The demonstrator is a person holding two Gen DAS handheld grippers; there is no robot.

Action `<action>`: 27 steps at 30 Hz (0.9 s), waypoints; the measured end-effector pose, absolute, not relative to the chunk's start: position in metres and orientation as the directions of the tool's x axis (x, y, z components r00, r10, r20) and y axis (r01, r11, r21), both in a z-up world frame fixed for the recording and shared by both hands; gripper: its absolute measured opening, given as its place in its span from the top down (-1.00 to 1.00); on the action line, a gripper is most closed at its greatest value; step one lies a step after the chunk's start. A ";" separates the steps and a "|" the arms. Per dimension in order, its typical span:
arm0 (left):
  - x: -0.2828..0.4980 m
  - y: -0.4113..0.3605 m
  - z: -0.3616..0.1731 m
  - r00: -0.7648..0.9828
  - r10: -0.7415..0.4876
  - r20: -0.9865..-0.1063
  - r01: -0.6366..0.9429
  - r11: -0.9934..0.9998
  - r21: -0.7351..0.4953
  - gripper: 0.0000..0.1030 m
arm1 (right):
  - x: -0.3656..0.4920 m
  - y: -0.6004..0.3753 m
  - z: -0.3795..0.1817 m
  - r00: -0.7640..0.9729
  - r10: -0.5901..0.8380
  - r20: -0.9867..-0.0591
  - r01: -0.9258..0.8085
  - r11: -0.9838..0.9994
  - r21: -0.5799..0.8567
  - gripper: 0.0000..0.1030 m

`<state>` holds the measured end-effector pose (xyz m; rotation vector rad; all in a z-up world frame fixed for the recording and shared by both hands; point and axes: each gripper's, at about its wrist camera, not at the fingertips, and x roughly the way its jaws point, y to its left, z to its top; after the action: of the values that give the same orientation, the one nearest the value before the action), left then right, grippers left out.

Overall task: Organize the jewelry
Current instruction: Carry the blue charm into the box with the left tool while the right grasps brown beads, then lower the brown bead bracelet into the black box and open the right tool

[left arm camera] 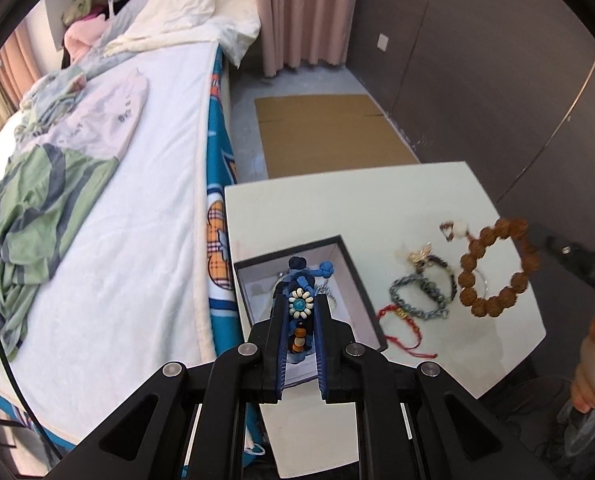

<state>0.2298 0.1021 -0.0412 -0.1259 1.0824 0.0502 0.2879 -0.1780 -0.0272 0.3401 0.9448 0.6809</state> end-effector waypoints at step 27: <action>0.252 0.133 -0.061 0.483 -0.129 -0.866 -0.150 0.962 -0.227 -0.28 | 0.287 -0.133 -0.027 0.314 0.771 -0.553 -0.472 0.633 0.614 0.63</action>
<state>0.2516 0.1334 -0.0613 -0.2893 1.0710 0.0127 0.2874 -0.1334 -0.0271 0.3703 0.9348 0.8442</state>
